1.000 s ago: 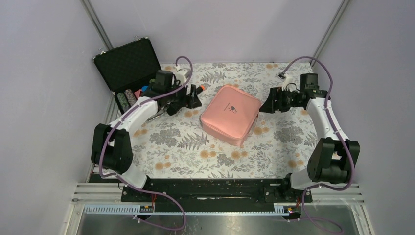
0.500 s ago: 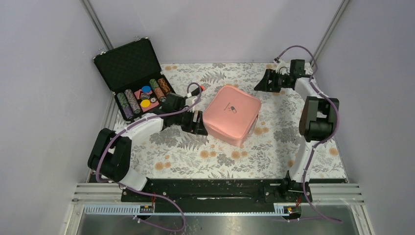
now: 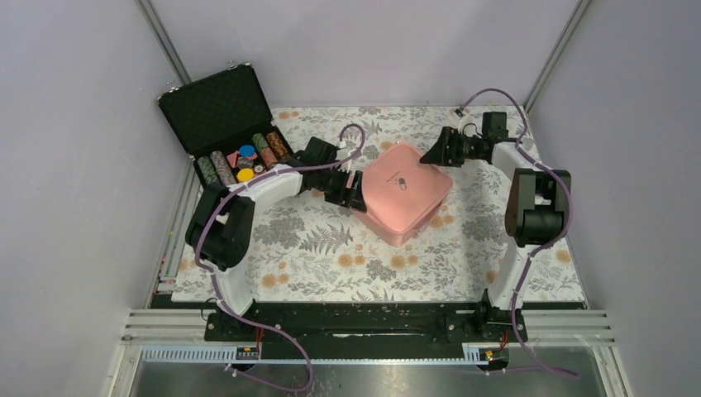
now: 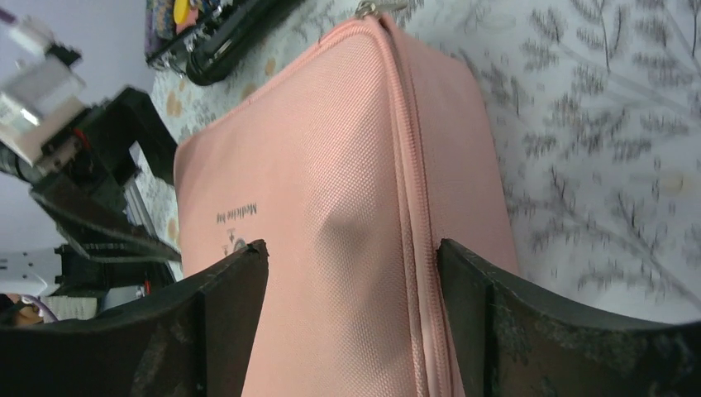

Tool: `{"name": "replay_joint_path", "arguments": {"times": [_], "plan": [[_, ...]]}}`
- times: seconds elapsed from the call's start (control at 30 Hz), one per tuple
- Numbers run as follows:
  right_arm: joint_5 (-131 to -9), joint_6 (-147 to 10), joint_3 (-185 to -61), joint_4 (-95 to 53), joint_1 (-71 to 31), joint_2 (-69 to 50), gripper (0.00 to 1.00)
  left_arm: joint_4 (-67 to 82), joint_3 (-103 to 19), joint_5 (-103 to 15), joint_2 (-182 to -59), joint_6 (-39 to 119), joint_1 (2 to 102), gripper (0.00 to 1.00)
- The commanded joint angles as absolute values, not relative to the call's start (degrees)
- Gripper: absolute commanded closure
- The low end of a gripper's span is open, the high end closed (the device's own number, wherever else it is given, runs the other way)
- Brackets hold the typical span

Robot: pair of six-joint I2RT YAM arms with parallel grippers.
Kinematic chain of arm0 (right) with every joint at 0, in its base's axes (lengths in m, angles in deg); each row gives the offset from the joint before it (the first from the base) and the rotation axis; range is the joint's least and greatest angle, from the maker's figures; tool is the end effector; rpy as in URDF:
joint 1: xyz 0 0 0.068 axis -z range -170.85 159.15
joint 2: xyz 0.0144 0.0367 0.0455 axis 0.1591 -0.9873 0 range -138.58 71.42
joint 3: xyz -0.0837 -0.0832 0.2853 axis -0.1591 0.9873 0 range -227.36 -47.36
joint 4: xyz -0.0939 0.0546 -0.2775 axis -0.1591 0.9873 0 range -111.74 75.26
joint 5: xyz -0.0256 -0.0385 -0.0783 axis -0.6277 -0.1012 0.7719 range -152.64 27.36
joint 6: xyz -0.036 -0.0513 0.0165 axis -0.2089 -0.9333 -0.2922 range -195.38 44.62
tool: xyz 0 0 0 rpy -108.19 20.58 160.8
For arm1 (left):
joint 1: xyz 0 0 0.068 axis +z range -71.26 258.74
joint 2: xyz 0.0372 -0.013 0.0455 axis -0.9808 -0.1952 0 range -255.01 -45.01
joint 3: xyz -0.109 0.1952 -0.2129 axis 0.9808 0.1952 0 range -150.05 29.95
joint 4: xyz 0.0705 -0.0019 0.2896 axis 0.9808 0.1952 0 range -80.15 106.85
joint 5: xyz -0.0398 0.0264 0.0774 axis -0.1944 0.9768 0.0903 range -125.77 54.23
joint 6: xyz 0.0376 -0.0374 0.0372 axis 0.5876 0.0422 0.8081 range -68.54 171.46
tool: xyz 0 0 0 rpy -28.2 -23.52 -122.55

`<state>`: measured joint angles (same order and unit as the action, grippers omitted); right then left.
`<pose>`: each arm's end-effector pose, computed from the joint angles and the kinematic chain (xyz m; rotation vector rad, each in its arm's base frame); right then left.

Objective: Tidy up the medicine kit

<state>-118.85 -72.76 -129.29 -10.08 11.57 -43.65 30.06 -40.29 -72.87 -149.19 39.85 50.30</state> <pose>0.4917 0.0213 0.2092 -0.3781 2.1401 1.1346 0.3633 -0.2314 0.2040 0.6502 2.4938 -1.0918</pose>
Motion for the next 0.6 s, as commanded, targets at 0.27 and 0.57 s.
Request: {"name": "replay_joint_path", "arguments": {"times": [0.27,0.57], "plan": [[-114.77,-94.10,-120.74,10.54,15.00,-17.19,0.15,41.49,-35.14,-74.63,-131.72,60.46,57.94,0.26],[-112.56,-126.16,-115.81,22.78,0.84,-7.35,0.19,46.08,-37.70,-81.71,-132.58,108.81,62.40,0.21]]}}
